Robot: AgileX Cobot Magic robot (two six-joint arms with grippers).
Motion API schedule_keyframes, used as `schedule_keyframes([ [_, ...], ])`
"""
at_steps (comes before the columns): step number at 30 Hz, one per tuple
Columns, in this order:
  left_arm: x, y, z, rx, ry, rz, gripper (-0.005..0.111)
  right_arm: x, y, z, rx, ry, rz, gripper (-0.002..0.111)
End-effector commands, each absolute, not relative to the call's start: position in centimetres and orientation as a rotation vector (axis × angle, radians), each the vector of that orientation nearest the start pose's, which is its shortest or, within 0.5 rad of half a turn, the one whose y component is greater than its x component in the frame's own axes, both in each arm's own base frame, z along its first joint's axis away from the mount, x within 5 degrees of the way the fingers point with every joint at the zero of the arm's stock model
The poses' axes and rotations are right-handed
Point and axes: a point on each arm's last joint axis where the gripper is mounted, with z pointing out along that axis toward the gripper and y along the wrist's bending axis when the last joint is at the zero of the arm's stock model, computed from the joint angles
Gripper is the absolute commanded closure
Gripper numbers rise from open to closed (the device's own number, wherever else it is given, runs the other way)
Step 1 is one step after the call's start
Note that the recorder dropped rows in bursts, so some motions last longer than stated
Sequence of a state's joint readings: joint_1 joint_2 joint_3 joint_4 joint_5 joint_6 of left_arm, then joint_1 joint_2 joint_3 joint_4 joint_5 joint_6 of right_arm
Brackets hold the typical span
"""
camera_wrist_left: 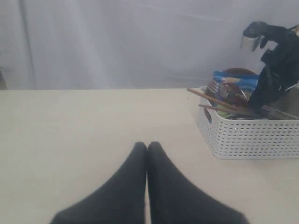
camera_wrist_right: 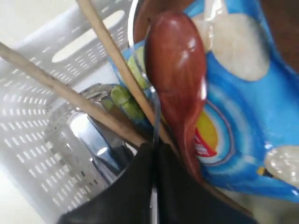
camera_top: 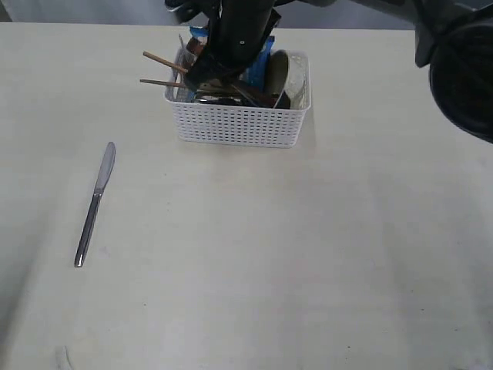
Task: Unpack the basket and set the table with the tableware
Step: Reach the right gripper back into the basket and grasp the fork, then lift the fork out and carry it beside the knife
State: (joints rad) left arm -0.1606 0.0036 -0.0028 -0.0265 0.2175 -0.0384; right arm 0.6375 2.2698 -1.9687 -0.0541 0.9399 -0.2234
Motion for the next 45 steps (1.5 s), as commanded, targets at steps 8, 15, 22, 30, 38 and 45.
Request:
schedule_keyframes([
  [8, 5.5, -1.0, 19.4, 0.084, 1.696, -0.178, 0.107, 38.4, 28.2, 26.1, -1.117, 2.464, 0.134, 0.109],
  [15, 5.5, -1.0, 19.4, 0.084, 1.696, -0.178, 0.107, 34.7, 31.2, 27.3, -1.145, 2.521, 0.298, 0.109],
  [22, 5.5, -1.0, 19.4, 0.084, 1.696, -0.178, 0.107, 29.0, 36.6, 27.2, -1.119, 2.574, 0.383, 0.109],
  [30, 5.5, -1.0, 19.4, 0.084, 1.696, -0.178, 0.107, 26.4, 39.7, 24.1, -0.792, 2.766, 0.363, 0.109],
  [38, 5.5, -1.0, 19.4, 0.084, 1.696, -0.178, 0.107, 23.6, 41.9, 20.7, -0.483, 2.774, 0.077, 0.109],
  [45, 5.5, -1.0, 19.4, 0.084, 1.696, -0.178, 0.107, 22.5, 43.1, 16.3, -0.347, 2.802, -0.047, 0.109],
])
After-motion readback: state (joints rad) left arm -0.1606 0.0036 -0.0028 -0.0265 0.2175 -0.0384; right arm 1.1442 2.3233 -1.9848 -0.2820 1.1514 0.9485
